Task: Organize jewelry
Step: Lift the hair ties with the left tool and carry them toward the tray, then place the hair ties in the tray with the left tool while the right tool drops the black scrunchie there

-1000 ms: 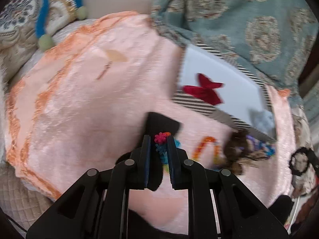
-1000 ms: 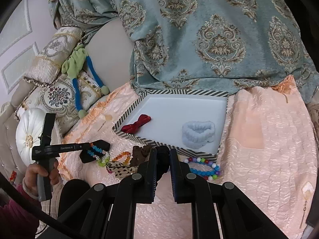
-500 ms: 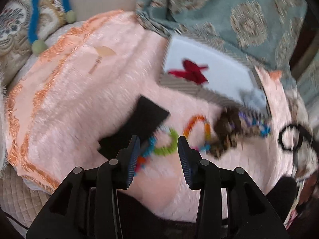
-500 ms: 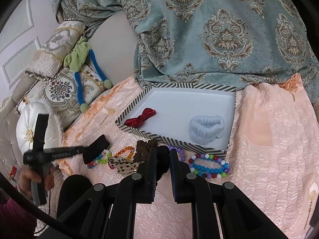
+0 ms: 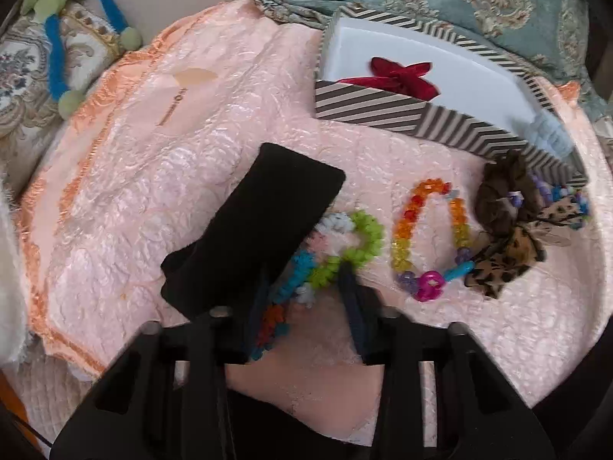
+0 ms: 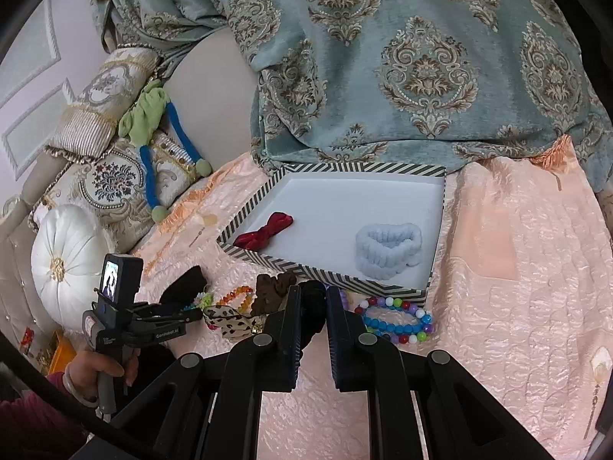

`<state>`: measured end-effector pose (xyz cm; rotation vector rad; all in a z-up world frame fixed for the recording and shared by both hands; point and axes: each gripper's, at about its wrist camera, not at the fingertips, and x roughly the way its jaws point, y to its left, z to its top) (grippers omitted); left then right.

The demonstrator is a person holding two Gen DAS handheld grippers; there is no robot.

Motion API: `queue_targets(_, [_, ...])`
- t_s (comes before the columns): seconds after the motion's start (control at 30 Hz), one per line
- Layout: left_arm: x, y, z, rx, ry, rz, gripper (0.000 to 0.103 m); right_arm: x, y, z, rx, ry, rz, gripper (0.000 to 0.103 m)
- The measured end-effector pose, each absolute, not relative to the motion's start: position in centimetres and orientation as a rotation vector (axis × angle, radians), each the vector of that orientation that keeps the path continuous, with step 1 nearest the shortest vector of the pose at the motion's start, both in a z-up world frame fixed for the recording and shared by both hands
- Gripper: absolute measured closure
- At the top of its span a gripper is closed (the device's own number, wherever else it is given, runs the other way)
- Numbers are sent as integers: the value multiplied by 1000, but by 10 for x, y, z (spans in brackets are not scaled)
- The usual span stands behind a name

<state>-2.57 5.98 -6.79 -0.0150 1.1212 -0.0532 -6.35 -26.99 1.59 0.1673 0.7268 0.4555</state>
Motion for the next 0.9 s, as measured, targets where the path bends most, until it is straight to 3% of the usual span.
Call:
queue_targets(0.6, [-7,24,59,-163,947,-314,92,-42,-281,59,146,634,434,92])
queue_targets(0.9, [48,-24,73,-105,904,-291,92,5,-278,62,140,645,404,92])
